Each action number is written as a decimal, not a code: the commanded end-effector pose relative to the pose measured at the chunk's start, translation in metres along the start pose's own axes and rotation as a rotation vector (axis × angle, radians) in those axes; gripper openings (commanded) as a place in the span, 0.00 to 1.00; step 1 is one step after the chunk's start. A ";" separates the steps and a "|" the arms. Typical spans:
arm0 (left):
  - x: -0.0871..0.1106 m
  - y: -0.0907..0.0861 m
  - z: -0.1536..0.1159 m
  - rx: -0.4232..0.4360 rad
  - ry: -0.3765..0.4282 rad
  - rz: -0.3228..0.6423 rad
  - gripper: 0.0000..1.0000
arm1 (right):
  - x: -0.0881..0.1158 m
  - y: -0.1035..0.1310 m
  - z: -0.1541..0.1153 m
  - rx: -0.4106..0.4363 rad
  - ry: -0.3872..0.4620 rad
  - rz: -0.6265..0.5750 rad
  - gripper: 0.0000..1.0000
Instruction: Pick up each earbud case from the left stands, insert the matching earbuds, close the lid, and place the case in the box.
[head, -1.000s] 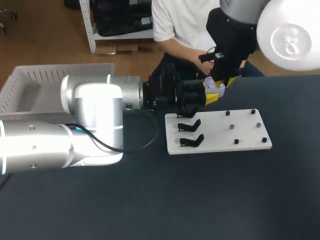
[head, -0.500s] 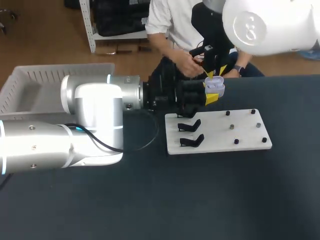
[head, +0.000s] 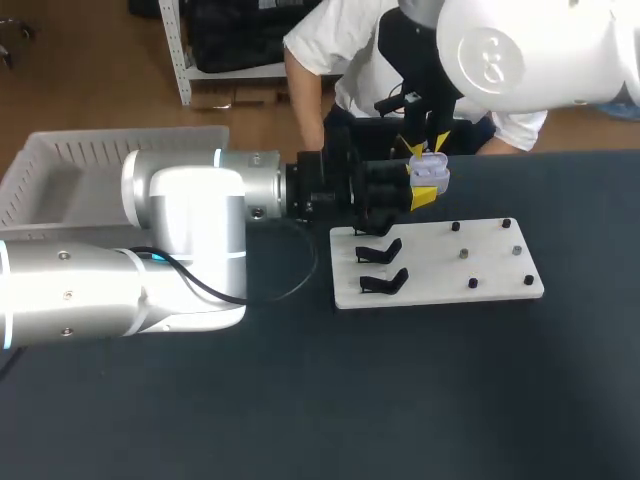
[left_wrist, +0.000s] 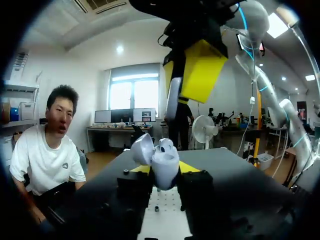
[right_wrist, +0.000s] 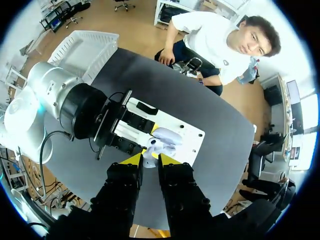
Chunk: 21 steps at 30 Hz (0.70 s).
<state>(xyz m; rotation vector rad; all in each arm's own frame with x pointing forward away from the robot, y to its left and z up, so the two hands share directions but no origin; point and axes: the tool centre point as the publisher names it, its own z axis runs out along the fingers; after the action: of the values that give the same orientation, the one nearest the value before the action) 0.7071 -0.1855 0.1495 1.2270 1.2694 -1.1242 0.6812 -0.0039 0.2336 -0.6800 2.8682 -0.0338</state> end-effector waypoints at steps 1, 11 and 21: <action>0.001 -0.002 0.001 -0.008 -0.006 0.004 0.00 | 0.006 -0.003 0.006 0.006 -0.040 0.022 0.00; 0.001 -0.002 0.001 -0.008 -0.006 0.004 0.00 | 0.012 -0.004 0.016 -0.006 -0.041 0.035 0.00; 0.001 -0.002 0.001 -0.008 -0.006 0.004 0.00 | 0.015 -0.002 0.020 -0.017 -0.042 0.036 0.00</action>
<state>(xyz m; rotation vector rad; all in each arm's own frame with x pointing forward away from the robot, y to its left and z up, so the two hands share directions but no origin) 0.7071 -0.1855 0.1495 1.2270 1.2694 -1.1242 0.6747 -0.0107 0.2131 -0.6293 2.8514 0.0090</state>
